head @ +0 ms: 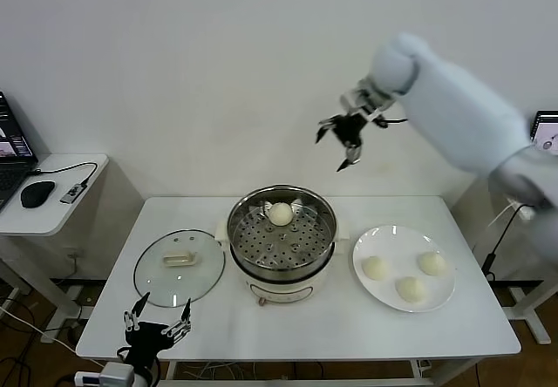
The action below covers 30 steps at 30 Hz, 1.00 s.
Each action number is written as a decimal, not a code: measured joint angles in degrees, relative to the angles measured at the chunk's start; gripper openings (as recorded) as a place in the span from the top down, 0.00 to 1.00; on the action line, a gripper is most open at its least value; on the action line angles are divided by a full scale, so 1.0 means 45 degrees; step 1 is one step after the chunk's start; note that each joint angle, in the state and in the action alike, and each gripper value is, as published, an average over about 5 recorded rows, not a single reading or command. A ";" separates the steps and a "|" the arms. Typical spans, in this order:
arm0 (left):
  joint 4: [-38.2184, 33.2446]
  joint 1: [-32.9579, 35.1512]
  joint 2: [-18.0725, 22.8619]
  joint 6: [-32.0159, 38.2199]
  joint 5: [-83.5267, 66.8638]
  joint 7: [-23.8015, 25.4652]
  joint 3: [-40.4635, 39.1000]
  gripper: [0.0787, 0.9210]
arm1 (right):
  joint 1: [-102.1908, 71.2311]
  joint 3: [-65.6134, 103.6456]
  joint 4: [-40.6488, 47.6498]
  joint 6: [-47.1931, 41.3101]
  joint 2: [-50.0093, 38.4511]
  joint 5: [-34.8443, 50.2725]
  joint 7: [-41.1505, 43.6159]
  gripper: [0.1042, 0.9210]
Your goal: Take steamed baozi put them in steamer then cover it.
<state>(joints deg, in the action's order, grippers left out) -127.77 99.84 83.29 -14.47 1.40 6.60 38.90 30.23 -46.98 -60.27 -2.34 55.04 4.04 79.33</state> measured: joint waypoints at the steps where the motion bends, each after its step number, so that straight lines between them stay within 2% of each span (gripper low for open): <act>1: -0.0012 0.0001 -0.0012 -0.0021 -0.0007 0.0000 -0.0003 0.12 | -0.0038 -0.0050 -0.0288 -0.0466 -0.0338 0.0129 0.0020 0.12; 7: -0.0195 0.0138 -0.0006 -0.0117 0.0000 0.0060 -0.0097 0.12 | -0.1052 0.0329 -0.1640 -0.2757 -0.2044 0.0274 0.0164 0.12; 14: -0.0275 0.0265 0.0067 -0.0145 0.0059 0.0059 -0.0123 0.12 | -0.2897 0.1328 -0.2505 -0.4134 -0.2945 -0.0318 0.0142 0.12; 21: -0.0088 0.0276 0.0136 -0.0167 0.0117 0.0042 -0.0091 0.12 | -0.4761 0.2147 -0.2604 -0.4578 -0.2928 -0.1175 -0.0021 0.12; 30: 0.0122 0.0380 0.0175 -0.0172 0.0296 0.0031 -0.0112 0.12 | -0.6445 0.2825 -0.2115 -0.4182 -0.2317 -0.2232 -0.0313 0.12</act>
<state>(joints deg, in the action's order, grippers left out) -127.22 101.55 84.08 -15.25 2.73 6.74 38.40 1.22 -34.27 -69.79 -21.15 44.61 -6.00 77.92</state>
